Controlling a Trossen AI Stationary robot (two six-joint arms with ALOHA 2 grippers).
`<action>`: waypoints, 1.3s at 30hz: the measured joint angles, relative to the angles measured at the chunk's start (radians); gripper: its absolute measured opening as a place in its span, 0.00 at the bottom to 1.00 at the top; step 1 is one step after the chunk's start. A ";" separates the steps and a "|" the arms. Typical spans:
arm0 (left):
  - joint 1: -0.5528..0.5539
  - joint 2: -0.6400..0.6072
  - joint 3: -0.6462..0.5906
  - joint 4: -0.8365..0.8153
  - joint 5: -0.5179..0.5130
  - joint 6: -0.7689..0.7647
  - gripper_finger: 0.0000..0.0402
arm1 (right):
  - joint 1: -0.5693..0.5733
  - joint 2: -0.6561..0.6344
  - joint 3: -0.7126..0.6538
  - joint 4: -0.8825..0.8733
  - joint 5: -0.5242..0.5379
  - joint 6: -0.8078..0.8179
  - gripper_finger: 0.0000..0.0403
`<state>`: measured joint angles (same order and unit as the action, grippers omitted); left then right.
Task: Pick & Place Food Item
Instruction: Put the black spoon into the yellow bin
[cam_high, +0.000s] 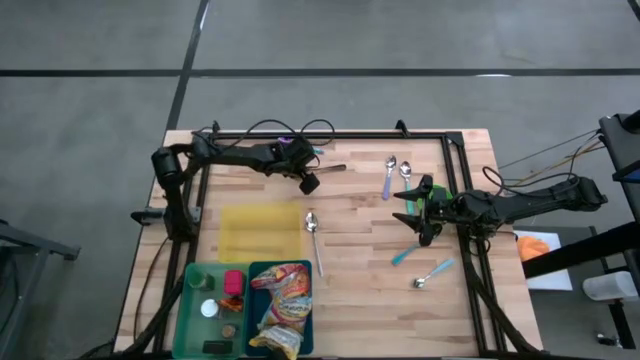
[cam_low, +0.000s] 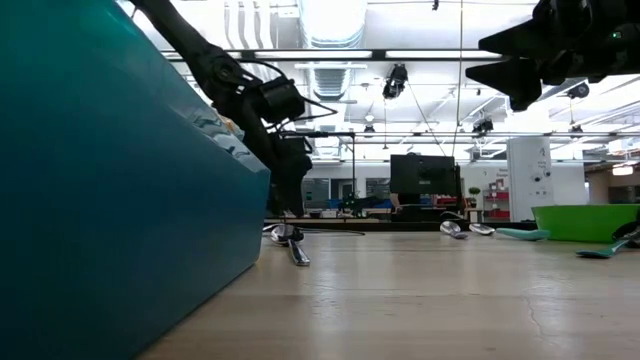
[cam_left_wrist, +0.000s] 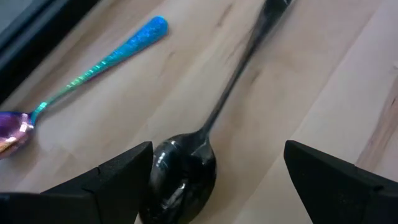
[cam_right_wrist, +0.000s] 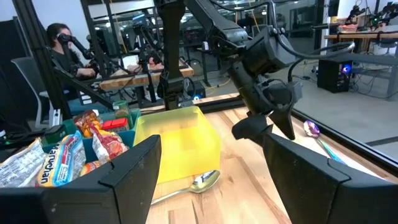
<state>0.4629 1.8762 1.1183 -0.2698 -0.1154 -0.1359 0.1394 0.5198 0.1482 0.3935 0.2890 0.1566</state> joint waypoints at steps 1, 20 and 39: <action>-0.004 0.006 0.000 0.004 0.000 0.000 0.91 | 0.000 0.000 0.000 0.000 0.000 0.000 0.70; -0.023 0.019 0.002 -0.034 -0.002 -0.184 0.91 | 0.000 0.000 0.000 0.000 0.000 0.000 0.70; -0.083 0.015 0.004 -0.041 0.234 -0.266 0.91 | 0.000 0.000 0.000 0.000 0.000 0.000 0.70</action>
<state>0.3803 1.8912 1.1221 -0.3108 0.1184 -0.4019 0.1390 0.5198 0.1478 0.3931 0.2890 0.1566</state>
